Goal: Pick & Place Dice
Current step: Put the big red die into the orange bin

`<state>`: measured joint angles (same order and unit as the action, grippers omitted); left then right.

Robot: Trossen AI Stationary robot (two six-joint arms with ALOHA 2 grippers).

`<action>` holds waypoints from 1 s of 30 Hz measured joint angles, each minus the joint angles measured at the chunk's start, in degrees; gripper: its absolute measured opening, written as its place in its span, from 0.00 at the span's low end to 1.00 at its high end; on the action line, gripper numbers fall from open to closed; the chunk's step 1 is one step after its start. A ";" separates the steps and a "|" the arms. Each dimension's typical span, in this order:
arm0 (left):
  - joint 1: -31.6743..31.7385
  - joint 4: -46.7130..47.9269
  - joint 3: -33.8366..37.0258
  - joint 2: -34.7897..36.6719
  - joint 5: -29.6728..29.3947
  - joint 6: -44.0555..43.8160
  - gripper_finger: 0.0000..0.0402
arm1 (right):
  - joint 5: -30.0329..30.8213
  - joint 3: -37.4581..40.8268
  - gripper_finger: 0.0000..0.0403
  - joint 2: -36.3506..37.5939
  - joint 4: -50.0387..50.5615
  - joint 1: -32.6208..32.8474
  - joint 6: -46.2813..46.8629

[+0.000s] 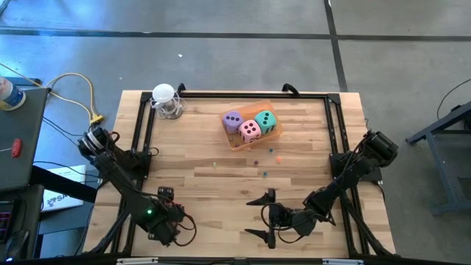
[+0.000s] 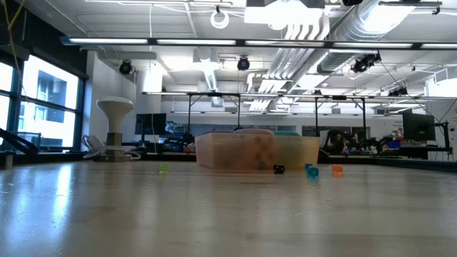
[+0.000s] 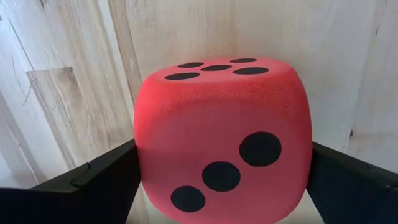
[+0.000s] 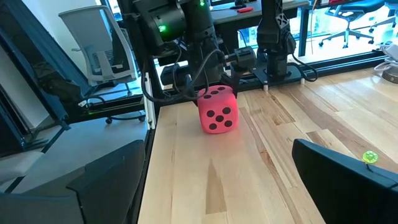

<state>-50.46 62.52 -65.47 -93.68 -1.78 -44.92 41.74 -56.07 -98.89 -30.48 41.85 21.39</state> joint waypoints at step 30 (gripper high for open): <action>38.59 -28.19 0.15 12.57 -27.04 60.26 0.93 | 0.06 0.00 0.99 0.00 -0.15 1.01 1.49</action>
<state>-11.88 34.33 -65.32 -81.11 -28.83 15.34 41.80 -56.07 -98.89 -30.63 42.85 22.88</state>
